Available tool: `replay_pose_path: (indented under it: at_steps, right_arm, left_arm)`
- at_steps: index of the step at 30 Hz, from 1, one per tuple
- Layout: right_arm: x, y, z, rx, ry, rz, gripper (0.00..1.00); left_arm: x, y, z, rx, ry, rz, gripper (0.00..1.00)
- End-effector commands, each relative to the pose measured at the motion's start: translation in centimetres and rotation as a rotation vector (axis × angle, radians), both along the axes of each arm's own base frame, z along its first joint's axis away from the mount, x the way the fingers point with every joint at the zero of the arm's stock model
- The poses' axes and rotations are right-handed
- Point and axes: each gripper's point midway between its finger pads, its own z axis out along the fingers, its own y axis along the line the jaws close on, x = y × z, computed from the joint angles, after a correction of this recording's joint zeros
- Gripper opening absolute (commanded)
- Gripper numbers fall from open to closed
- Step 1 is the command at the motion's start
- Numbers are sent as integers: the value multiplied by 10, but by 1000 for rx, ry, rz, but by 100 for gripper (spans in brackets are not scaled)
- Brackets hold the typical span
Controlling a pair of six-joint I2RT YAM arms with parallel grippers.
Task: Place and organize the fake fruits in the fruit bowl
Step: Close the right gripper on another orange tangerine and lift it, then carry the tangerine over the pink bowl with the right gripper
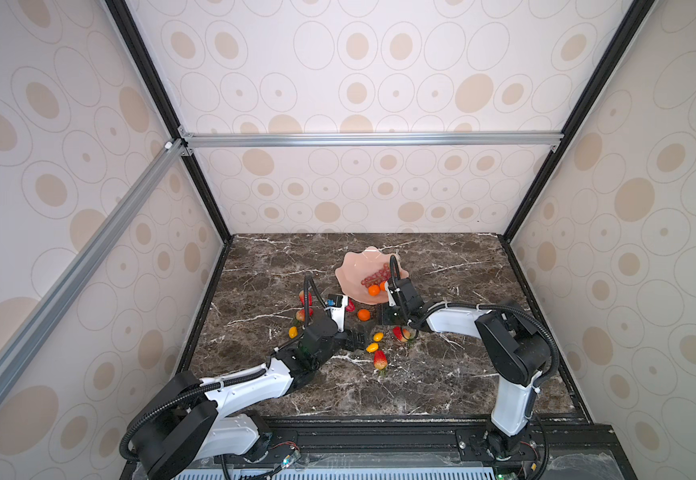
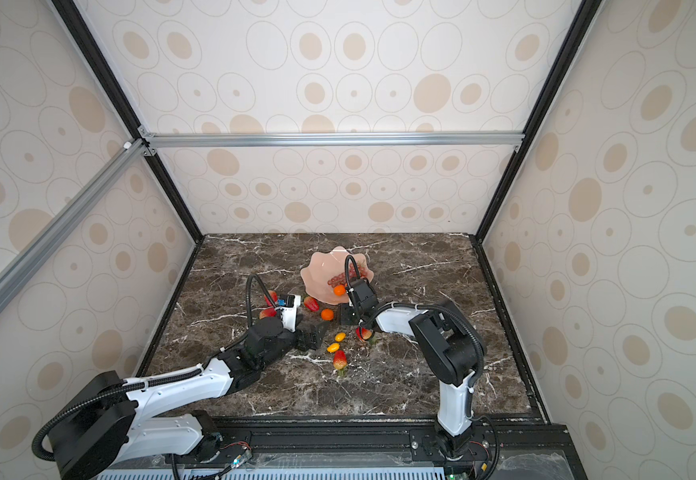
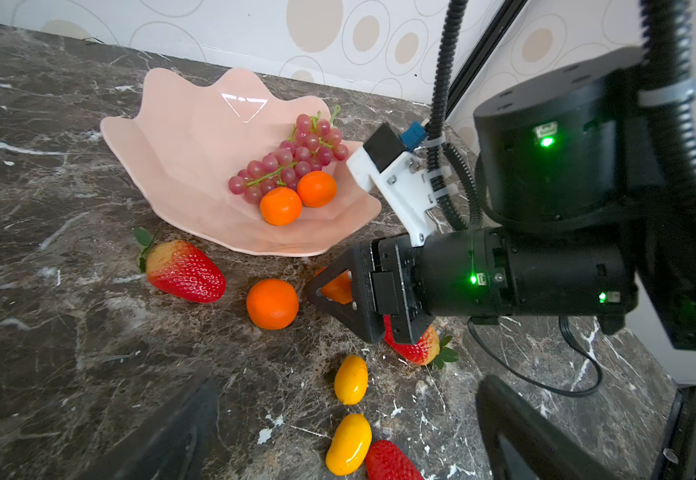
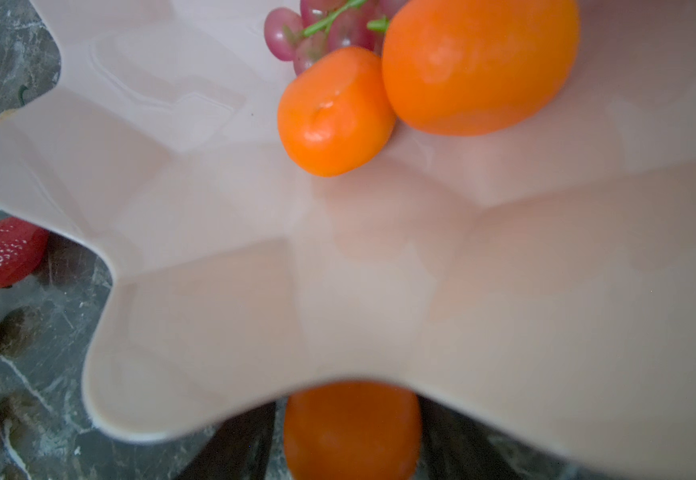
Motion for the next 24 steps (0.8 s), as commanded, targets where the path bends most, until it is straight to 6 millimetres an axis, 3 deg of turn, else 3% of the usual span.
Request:
replay_pose_path:
  at_steps: [1,5,13,17,24]
  right_arm:
    - [-12,-10,-25,-64,76,-21,56]
    - [-13,-13,-25,-71,81,-29,50]
    - [-14,-14,-16,-64,69,-32,46]
    - [-15,-16,0,-42,51,-48,45]
    - [-18,-18,48,10,-21,-55,44]
  left_arm:
    - [0,2,-5,14,12,18,98]
    - [0,1,-5,6,17,17,98]
    - [1,0,-5,23,18,14,98]
    - [0,-1,-6,13,28,9,98]
    - [6,3,-2,42,7,43,98]
